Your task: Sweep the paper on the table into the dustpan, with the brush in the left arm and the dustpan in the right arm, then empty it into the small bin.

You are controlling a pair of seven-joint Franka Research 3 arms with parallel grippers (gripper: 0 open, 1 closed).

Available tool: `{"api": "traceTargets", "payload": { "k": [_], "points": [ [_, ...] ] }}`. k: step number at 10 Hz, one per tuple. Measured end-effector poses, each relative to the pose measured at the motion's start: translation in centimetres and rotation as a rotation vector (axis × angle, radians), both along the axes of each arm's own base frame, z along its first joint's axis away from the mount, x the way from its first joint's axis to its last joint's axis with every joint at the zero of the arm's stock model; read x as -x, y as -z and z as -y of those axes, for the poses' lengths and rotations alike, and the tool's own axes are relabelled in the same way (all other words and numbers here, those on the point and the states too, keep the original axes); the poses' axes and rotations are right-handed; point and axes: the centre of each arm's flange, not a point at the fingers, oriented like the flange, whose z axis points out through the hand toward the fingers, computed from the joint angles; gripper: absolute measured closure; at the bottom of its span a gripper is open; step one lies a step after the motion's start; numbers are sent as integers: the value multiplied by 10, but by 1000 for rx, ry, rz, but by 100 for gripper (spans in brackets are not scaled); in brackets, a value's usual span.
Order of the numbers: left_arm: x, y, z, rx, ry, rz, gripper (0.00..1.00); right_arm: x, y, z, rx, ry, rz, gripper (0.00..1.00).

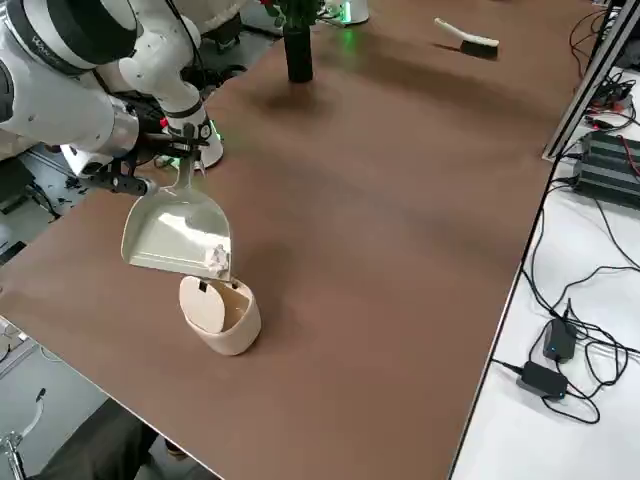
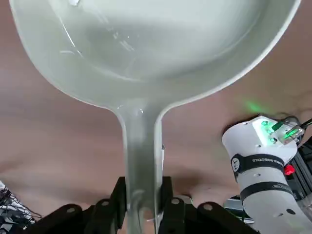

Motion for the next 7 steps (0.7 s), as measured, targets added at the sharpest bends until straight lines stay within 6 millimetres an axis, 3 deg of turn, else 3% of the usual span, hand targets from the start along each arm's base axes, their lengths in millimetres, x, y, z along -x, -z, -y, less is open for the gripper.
{"api": "traceTargets", "payload": {
  "k": [7],
  "points": [
    [-1,0,-4,0,-7,0,0,-1,6,2,3,-15,-16,67]
  ]
}}
